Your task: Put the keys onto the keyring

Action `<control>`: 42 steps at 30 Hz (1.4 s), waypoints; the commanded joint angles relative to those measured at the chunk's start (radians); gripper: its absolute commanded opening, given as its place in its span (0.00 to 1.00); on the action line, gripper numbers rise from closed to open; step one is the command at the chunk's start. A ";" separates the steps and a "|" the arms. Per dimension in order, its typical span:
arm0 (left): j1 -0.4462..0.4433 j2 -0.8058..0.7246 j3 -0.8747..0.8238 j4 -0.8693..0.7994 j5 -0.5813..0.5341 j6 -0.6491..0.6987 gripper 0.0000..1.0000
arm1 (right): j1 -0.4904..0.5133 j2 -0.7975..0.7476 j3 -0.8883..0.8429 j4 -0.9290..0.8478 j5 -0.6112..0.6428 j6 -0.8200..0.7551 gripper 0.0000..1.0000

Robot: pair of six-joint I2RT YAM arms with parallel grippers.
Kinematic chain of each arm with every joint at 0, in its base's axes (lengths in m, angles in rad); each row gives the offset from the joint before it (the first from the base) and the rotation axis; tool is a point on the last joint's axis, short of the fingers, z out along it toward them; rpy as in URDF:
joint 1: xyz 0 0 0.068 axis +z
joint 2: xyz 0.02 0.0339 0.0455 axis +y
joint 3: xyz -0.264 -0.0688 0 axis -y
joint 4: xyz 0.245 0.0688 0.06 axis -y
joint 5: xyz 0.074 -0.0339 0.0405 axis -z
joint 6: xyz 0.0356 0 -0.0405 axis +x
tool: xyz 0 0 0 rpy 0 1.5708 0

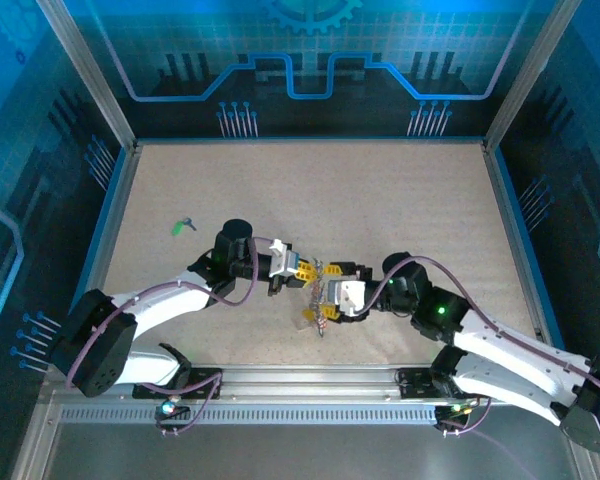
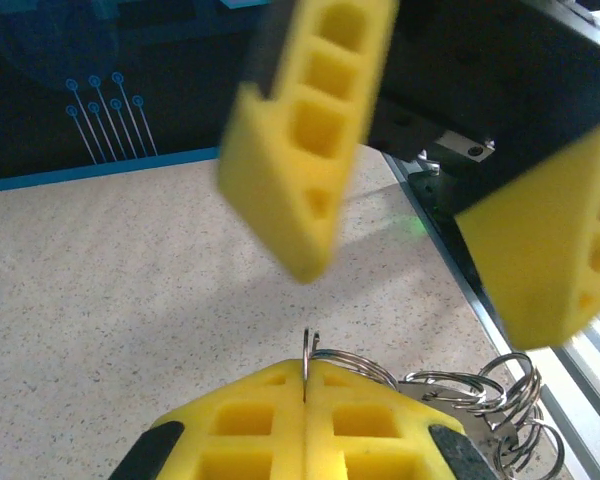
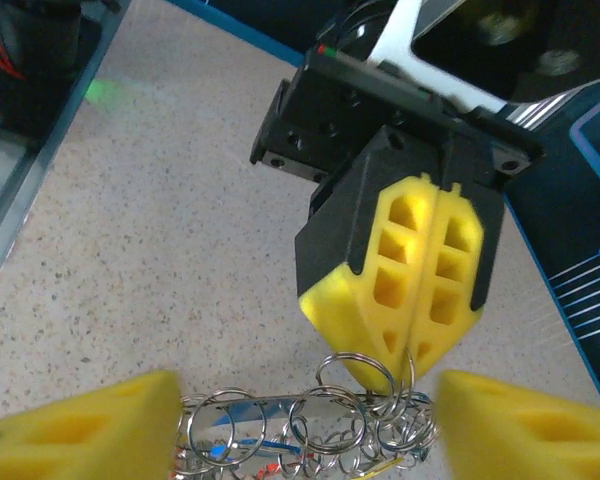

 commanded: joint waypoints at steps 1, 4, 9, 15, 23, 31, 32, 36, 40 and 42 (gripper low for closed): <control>0.001 -0.008 0.043 -0.009 0.035 -0.009 0.00 | 0.012 0.051 0.073 -0.059 -0.026 -0.095 0.79; 0.000 -0.007 0.051 -0.023 0.025 -0.012 0.00 | 0.013 0.095 0.107 -0.096 -0.040 -0.127 0.74; 0.006 -0.012 0.054 -0.031 -0.005 -0.024 0.00 | 0.017 0.102 0.137 -0.176 -0.055 -0.138 0.63; 0.022 -0.014 0.060 -0.029 -0.016 -0.042 0.00 | 0.024 0.041 0.079 -0.177 -0.039 -0.107 0.59; 0.025 -0.032 0.027 0.051 0.028 -0.050 0.00 | -0.041 -0.053 -0.018 0.019 -0.049 0.071 0.54; 0.025 -0.028 -0.015 0.264 0.082 -0.156 0.00 | -0.093 -0.068 -0.112 0.268 -0.064 0.225 0.34; 0.025 -0.027 -0.016 0.276 0.087 -0.163 0.00 | -0.094 -0.062 -0.115 0.284 -0.065 0.232 0.33; 0.026 -0.030 -0.023 0.311 0.090 -0.182 0.00 | -0.098 -0.043 -0.126 0.350 -0.064 0.253 0.33; 0.025 -0.037 -0.029 0.321 0.089 -0.182 0.00 | -0.101 -0.012 -0.103 0.325 -0.087 0.259 0.33; 0.026 -0.040 -0.032 0.330 0.089 -0.183 0.00 | -0.112 0.009 -0.088 0.311 -0.105 0.275 0.42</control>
